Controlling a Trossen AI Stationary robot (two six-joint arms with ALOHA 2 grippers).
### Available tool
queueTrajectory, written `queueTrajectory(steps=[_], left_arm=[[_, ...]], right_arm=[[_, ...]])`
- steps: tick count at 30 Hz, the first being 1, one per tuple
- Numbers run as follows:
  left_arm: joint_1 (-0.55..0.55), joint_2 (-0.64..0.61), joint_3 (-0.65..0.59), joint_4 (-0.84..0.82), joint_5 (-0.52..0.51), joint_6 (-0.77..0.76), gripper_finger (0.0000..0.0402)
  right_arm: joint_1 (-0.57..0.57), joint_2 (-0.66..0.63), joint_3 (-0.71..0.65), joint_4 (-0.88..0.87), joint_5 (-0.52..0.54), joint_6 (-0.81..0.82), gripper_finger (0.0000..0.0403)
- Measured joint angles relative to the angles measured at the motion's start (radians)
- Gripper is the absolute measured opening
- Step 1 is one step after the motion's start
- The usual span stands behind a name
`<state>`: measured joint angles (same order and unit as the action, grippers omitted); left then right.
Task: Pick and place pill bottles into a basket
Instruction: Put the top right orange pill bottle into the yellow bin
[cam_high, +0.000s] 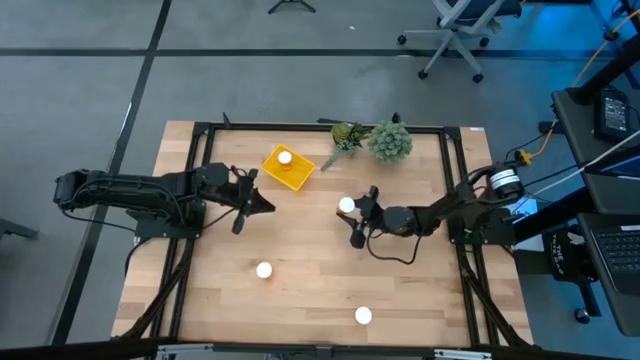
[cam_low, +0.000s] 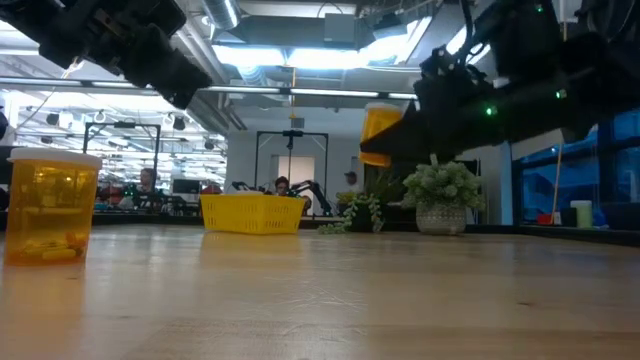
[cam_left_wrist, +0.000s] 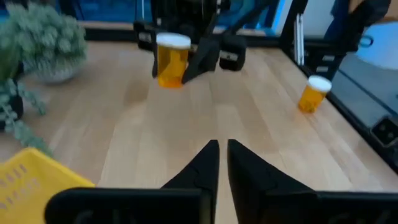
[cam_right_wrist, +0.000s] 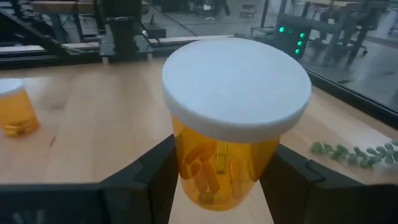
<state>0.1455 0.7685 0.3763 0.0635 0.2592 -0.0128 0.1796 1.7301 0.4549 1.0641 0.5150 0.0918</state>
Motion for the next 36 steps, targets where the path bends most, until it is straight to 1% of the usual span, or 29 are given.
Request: queueTrajectory(steps=[3, 5, 8, 11, 16, 19, 23, 30, 32, 36], left_arm=[[0.000, 0.000, 0.000, 0.059, 0.000, 0.000, 0.0053], [0.000, 0.000, 0.000, 0.079, 0.000, 0.000, 0.0074], [0.000, 0.000, 0.000, 0.099, -0.008, 0.021, 0.0115], [0.000, 0.000, 0.000, 0.096, -0.061, 0.025, 0.0161], [0.000, 0.000, 0.000, 0.098, -0.134, 0.026, 0.0237], [0.000, 0.000, 0.000, 0.098, -0.144, 0.026, 0.0266], [0.000, 0.000, 0.000, 0.098, -0.135, 0.003, 0.0281], [0.000, 0.014, 0.000, 0.124, -0.138, -0.053, 0.0279], [0.000, 0.034, 0.000, 0.178, -0.138, -0.078, 0.0279], [-0.016, 0.095, 0.000, 0.286, -0.138, -0.081, 0.0279]], right_arm=[[-0.007, -0.044, 0.005, -0.064, -0.041, -0.018, 0.0194], [-0.007, -0.070, 0.034, -0.133, -0.046, -0.032, 0.0194], [-0.008, -0.093, 0.101, -0.274, -0.046, -0.074, 0.0194], [-0.018, -0.100, 0.171, -0.368, -0.060, -0.097, 0.0194], [-0.048, -0.100, 0.259, -0.454, -0.148, -0.104, 0.0194], [-0.062, -0.100, 0.284, -0.457, -0.162, -0.104, 0.0194], [-0.074, -0.100, 0.294, -0.459, -0.183, -0.107, 0.0194], [-0.079, -0.100, 0.294, -0.449, -0.199, -0.103, 0.0194], [-0.079, -0.099, 0.300, -0.451, -0.224, -0.102, 0.0194], [-0.079, -0.099, 0.338, -0.469, -0.272, -0.102, 0.0194]])
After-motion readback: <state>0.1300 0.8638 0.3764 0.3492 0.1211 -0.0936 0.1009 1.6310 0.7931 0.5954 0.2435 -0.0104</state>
